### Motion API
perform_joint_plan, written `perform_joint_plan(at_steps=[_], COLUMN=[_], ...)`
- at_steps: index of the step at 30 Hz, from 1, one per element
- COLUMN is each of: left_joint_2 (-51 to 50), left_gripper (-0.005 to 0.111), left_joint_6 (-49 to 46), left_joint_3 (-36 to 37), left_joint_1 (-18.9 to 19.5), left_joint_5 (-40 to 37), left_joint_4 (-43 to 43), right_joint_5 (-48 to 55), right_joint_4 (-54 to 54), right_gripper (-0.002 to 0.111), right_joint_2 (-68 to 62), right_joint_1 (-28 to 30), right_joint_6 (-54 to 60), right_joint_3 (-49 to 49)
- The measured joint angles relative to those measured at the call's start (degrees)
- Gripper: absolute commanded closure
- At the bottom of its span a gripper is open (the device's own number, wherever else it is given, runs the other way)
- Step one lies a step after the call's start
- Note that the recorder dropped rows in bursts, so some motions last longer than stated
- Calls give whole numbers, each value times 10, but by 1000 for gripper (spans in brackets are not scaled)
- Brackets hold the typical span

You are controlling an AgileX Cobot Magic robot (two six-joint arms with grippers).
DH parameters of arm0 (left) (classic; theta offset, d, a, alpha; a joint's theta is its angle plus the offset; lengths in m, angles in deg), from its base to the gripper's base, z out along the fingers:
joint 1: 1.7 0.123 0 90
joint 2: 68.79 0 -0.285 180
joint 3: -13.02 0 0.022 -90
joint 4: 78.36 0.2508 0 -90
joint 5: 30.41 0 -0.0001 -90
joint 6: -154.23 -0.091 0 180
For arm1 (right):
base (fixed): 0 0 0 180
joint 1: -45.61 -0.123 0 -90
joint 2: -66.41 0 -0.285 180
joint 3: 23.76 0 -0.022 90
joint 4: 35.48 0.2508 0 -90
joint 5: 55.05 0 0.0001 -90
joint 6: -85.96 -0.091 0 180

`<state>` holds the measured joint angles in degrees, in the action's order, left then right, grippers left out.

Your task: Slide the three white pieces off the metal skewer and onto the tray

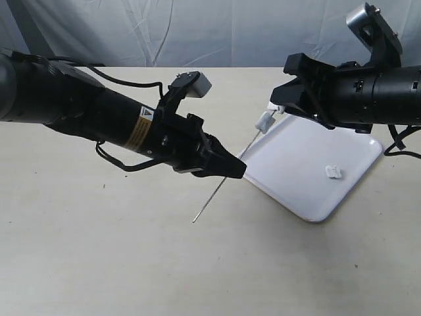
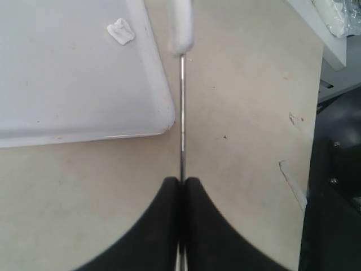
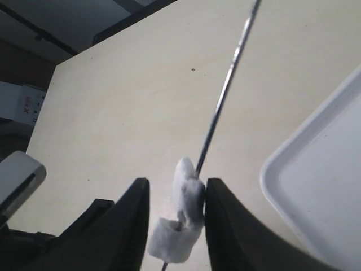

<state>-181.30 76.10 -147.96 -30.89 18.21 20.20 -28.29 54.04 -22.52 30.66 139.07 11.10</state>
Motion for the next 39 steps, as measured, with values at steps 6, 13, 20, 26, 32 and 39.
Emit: perform_joint_plan(at_steps=[6, 13, 20, 26, 32, 39], left_joint_2=[0, 0, 0, 0, 0, 0], left_gripper=[107, 107, 107, 107, 107, 107], left_joint_6=[0, 0, -1, -1, -1, 8], left_joint_3=[0, 0, 0, -1, -5, -5], left_joint_1=[0, 0, 0, 0, 0, 0], left_joint_5=[12, 14, 0, 0, 0, -3], left_joint_4=[0, 0, 0, 0, 2, 9], right_joint_5=[-5, -13, -10, -10, -12, -21], right_joint_4=[3, -2, -5, -5, -5, -5], right_gripper=[76, 76, 91, 104, 104, 104], right_joint_2=[0, 0, 0, 0, 0, 0], right_joint_1=[0, 0, 0, 0, 0, 0], right_joint_6=[2, 2, 2, 2, 2, 3], right_joint_3=[0, 0, 0, 0, 0, 0])
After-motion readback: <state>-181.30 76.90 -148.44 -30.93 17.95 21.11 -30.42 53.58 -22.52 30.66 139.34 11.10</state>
